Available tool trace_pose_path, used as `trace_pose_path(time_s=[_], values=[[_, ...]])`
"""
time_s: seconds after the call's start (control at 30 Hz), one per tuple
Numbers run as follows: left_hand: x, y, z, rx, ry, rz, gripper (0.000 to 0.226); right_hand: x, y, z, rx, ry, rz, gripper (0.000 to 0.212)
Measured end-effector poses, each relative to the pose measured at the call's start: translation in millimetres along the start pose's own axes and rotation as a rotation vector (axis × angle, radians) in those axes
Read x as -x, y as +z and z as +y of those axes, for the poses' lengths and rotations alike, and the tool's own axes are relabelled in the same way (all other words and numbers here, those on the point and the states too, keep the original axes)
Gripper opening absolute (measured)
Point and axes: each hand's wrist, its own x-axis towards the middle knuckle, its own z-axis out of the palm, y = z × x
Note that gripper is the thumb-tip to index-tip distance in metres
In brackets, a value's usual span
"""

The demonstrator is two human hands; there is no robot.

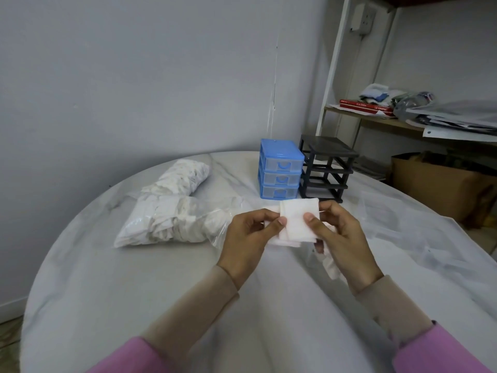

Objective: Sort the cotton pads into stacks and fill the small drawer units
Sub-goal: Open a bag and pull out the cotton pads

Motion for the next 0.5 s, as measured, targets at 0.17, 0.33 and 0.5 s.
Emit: trace_pose_path(time_s=[0.17, 0.33, 0.5], values=[[0.7, -0.2, 0.6, 0.023, -0.071, -0.035, 0.014, -1.7, -3.7, -0.3, 0.075, -0.074, 0.061, 0.013], [2.2, 0.8, 2.1, 0.038, -0.084, -0.092, 0.013, -1.6, -3.4, 0.0, 0.062, -0.068, 0.079, 0.009], [1.2, -1.6, -0.2, -0.004, -0.081, -0.012, 0.014, -2.5, -5.4, -1.6, 0.041, -0.095, 0.124, 0.007]])
